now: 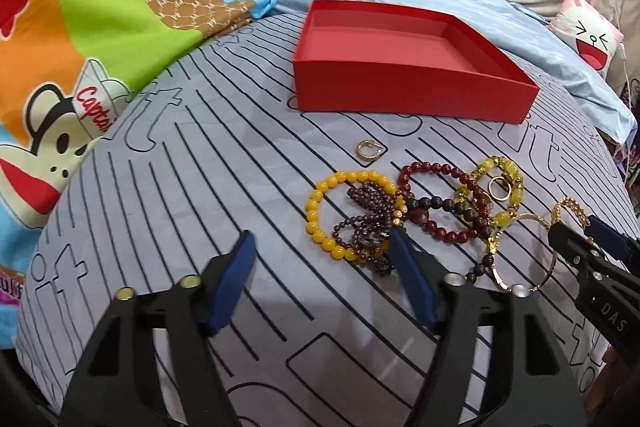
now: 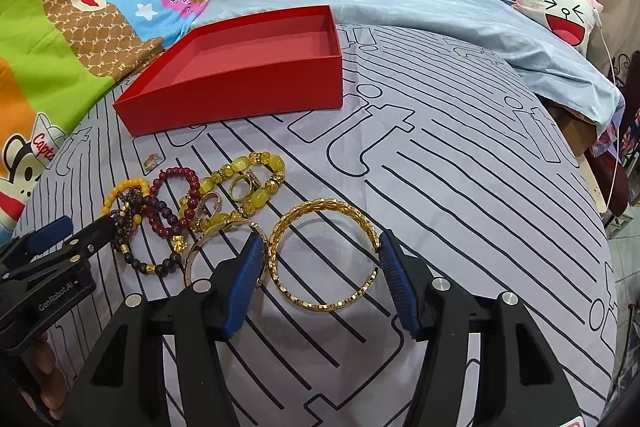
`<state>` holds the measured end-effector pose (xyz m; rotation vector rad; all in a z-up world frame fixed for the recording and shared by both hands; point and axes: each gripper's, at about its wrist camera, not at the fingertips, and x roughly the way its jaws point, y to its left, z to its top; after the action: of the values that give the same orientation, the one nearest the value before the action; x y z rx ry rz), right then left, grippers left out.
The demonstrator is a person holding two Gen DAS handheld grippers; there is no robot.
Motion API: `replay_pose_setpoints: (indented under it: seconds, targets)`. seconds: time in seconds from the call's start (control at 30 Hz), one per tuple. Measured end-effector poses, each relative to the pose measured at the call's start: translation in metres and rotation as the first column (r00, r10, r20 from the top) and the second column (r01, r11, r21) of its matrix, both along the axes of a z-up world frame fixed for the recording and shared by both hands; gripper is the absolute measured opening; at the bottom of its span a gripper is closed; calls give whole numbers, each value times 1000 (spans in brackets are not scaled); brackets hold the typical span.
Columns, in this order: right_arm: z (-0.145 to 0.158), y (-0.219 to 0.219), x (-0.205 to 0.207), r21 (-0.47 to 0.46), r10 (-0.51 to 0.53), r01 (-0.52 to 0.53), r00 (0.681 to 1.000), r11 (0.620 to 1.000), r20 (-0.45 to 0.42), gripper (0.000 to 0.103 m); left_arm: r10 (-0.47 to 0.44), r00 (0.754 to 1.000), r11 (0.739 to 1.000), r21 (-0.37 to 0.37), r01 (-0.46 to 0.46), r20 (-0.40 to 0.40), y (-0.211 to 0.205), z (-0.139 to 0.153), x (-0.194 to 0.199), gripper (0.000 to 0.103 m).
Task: Organize jewelry
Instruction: 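Move both tools toward the jewelry pile, fingers open, then grasp the dark purple bead bracelet with the left tool while the right tool grasps the gold twisted bangle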
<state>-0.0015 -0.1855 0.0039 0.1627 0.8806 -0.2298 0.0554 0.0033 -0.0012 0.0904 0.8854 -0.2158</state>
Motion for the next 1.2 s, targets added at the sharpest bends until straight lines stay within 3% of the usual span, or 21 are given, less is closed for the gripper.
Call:
replay_pose_setpoints:
  seconds: [0.37,0.43,0.77,1.2]
  targets:
    - [-2,1,9,5,7,-7,1000,1000,-6,57,-58,998,998,-31,58,-12,-9,-3,12,29]
    - [-1,0,10,7,7,-7,1000,1000,-5,57,-78,997,996,-48,77,-10,-10,-1,12,10]
    - [11,1,3,12,17,-18,999,1000,28,58,-87,996,991,-101,86,3,-7,15,3,5]
    - [50,11,-13,26,52,-56,991,998,119,55,-75,993,982,-166,89,87,6,74,-10,5]
